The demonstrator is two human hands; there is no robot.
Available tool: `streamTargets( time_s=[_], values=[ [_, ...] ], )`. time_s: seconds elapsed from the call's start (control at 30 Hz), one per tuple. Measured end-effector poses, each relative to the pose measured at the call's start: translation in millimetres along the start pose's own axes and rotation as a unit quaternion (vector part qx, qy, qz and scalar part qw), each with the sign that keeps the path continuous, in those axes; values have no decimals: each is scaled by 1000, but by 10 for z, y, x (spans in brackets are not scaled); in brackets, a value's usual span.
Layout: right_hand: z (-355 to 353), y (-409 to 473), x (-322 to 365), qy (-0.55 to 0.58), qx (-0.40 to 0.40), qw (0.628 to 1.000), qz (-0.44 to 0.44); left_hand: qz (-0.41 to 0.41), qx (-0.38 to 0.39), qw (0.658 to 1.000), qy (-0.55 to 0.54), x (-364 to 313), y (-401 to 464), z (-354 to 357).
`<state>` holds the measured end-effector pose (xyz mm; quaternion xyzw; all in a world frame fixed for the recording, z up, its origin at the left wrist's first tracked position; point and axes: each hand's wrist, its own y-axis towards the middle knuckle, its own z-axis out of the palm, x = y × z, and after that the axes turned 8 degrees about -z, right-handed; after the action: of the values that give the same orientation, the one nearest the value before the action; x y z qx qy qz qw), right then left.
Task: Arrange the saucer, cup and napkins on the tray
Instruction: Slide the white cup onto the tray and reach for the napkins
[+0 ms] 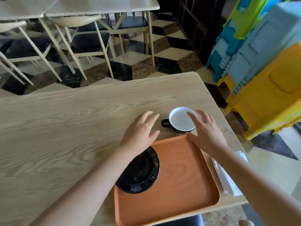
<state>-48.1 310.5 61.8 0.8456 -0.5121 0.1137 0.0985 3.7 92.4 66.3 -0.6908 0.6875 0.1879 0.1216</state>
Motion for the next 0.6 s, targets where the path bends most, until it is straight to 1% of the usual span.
streamTargets(
  time_s=[0.03,0.1,0.17,0.2,0.33,0.47,0.6],
  values=[
    [19,26,-75,-33,26,999,0,24,6,999,27,-71,93,99],
    [82,80,-194,-54,76,996,5,49,39,994,90,-160,258,305],
    [138,122,-261,-53,100,994,-1,51,65,986,142,-206,368,480],
    [161,136,-280,-49,101,994,-6,42,72,985,151,-220,403,548],
    [240,177,-337,-19,75,997,-19,12,75,989,130,-258,456,702],
    [326,186,-440,19,18,999,-33,-3,42,998,53,-255,493,794],
    [416,157,-522,31,-28,998,-56,-8,13,1000,18,-223,506,835]
  ],
)
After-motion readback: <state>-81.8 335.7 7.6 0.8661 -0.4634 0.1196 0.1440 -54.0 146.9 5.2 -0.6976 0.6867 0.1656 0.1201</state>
